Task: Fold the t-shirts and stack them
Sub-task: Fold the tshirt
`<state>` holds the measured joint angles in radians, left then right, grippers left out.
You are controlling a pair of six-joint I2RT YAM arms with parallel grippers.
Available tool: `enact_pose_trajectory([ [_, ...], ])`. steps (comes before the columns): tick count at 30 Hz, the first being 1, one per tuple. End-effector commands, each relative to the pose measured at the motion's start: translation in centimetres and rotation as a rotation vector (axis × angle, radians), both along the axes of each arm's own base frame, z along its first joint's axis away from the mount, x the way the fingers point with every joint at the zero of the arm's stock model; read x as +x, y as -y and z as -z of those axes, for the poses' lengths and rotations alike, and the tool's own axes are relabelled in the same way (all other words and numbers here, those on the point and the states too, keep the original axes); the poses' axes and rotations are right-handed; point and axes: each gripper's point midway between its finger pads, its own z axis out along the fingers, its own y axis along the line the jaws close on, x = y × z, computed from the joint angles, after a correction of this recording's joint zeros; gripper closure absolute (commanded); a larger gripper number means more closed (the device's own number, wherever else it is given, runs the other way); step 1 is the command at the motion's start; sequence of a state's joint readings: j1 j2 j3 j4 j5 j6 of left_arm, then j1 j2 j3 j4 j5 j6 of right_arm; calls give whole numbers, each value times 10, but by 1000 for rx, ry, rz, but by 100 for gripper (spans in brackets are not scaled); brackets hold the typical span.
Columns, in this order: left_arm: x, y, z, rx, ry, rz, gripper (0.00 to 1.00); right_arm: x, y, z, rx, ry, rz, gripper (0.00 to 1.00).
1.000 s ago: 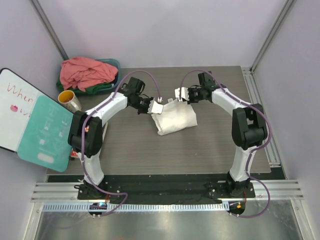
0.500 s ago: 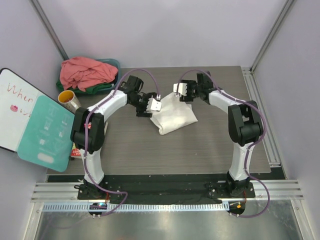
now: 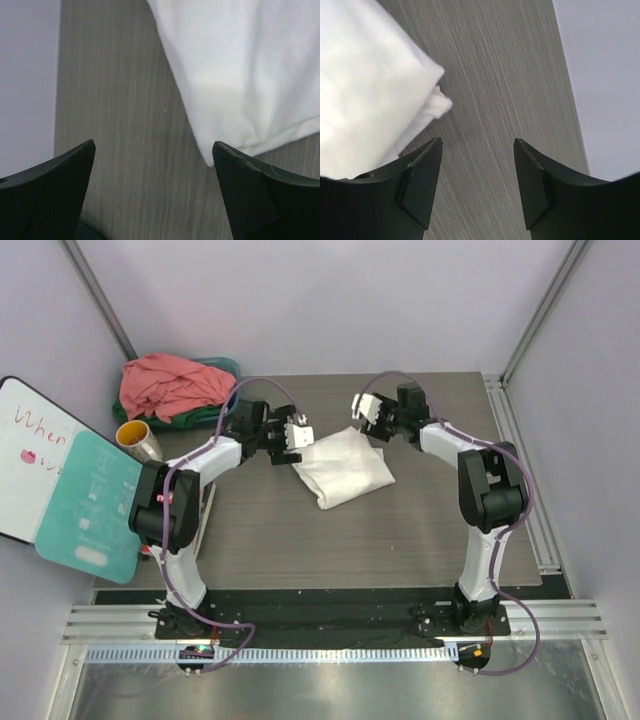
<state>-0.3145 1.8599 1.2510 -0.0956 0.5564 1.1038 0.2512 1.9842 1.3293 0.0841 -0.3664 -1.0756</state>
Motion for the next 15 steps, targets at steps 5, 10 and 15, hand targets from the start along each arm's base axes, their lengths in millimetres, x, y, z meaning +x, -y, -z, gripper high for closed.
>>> enact_pose_trajectory([
  [5, 16, 16, -59, -70, 214, 26, 0, -1, -39, -69, 626, -640, 40, 36],
  [10, 6, 21, -64, -39, 249, 69, 0, 11, -42, -68, 906, -1003, 33, 43],
  [15, -2, 20, -65, 9, 240, 90, 0, 9, -46, -39, 948, -1140, 18, 46],
])
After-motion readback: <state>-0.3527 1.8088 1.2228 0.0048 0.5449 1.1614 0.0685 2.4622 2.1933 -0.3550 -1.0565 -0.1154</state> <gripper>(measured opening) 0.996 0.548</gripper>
